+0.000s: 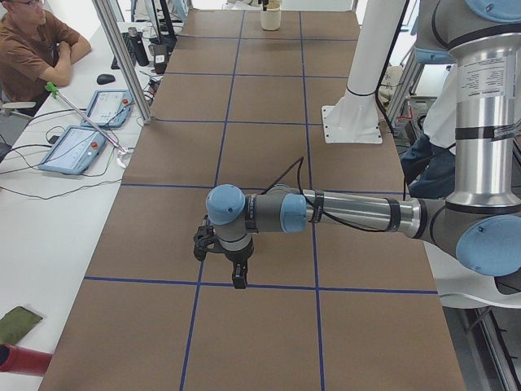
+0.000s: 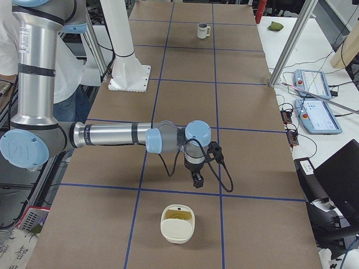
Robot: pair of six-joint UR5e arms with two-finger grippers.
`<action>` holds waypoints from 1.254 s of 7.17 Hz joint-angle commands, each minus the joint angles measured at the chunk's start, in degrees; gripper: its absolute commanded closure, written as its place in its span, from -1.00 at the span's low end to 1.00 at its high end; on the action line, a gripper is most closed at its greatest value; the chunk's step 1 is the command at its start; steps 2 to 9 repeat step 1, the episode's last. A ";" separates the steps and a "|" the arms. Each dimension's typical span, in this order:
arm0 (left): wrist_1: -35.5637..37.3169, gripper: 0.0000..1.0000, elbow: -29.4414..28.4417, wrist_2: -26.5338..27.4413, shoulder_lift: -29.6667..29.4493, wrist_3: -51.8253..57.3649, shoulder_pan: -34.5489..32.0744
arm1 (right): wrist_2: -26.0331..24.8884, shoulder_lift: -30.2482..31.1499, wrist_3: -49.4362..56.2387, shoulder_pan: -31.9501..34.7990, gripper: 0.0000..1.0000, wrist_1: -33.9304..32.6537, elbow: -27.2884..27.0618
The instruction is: Left arm hands cup to right arm to dump lemon
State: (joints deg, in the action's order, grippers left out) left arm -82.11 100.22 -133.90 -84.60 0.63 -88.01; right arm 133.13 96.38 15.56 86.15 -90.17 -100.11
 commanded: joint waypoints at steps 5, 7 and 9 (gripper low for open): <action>-0.16 -1.00 0.15 -1.37 0.49 -0.01 0.03 | 0.02 -1.36 0.00 -0.02 -1.00 0.00 1.32; -0.16 -1.00 0.15 -1.37 0.49 -0.01 0.03 | 0.02 -1.36 0.00 -0.02 -1.00 0.00 1.32; -0.16 -1.00 0.15 -1.37 0.49 -0.01 0.03 | 0.02 -1.36 0.00 -0.02 -1.00 0.00 1.32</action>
